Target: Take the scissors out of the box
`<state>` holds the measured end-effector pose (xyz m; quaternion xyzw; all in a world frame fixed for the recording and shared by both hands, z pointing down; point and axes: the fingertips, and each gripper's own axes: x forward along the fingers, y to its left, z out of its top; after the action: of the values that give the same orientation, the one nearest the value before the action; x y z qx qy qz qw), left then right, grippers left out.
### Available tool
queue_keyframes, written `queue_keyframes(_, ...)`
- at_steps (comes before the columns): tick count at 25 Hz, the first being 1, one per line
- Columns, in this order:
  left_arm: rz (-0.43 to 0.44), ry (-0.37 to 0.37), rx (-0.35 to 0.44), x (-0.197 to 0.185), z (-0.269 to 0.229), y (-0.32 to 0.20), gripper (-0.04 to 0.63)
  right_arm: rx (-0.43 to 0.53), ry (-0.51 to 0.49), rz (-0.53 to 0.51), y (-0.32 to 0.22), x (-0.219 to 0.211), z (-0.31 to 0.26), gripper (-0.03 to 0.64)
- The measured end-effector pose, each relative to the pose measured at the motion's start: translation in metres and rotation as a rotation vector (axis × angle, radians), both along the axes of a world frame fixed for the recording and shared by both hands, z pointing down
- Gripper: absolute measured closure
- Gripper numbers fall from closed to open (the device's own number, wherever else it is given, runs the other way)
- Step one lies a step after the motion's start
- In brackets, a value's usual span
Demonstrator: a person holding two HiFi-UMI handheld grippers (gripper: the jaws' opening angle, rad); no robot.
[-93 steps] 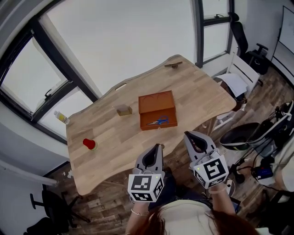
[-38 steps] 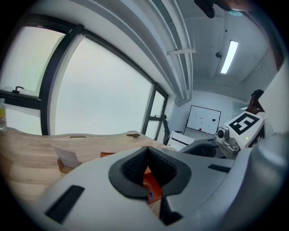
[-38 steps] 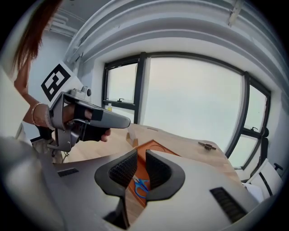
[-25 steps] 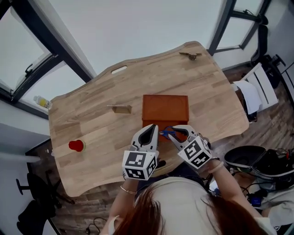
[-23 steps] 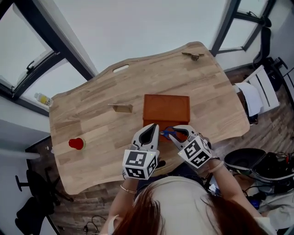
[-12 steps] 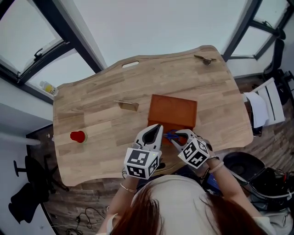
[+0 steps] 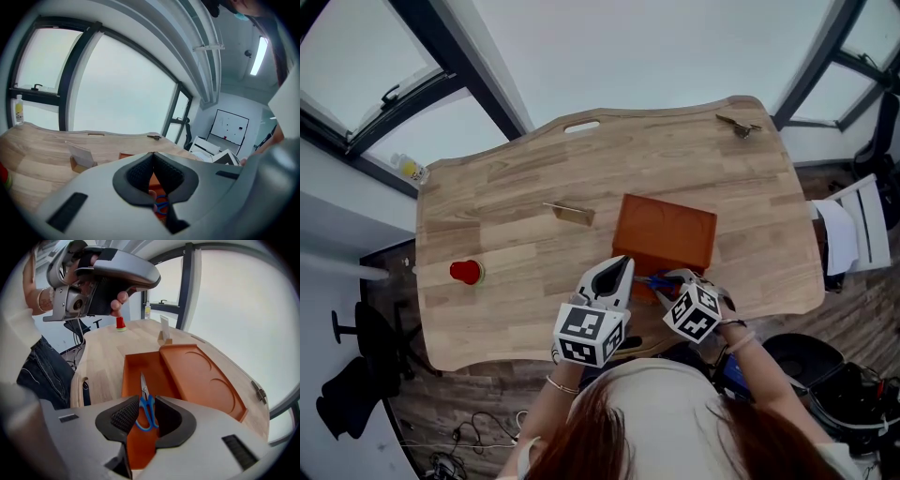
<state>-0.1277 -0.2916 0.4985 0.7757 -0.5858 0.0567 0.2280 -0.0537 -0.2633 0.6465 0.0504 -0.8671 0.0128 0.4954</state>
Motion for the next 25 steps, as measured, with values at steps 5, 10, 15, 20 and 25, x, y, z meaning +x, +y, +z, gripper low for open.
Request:
queue_keyframes(5,-0.029,0.018,-0.021,-0.006,0.006,0.0,0.577,-0.026,0.035,-0.009,-0.001,-0.002,0.013,0.485)
queue_keyframes(10,-0.041,0.016,-0.035,-0.011,0.011,0.001,0.577,-0.044,0.084,-0.022,-0.001,-0.001,0.029,0.48)
queue_keyframes(15,-0.054,0.028,-0.05,-0.014,0.014,0.001,0.576,-0.054,0.12,-0.023,-0.003,0.0,0.037,0.477)
queue_keyframes(20,-0.06,0.041,-0.071,-0.014,0.021,0.002,0.577,-0.06,0.18,-0.052,-0.002,0.001,0.046,0.476)
queue_keyframes(25,-0.069,0.047,-0.081,-0.015,0.024,0.002,0.577,-0.061,0.23,-0.074,-0.004,0.003,0.054,0.474)
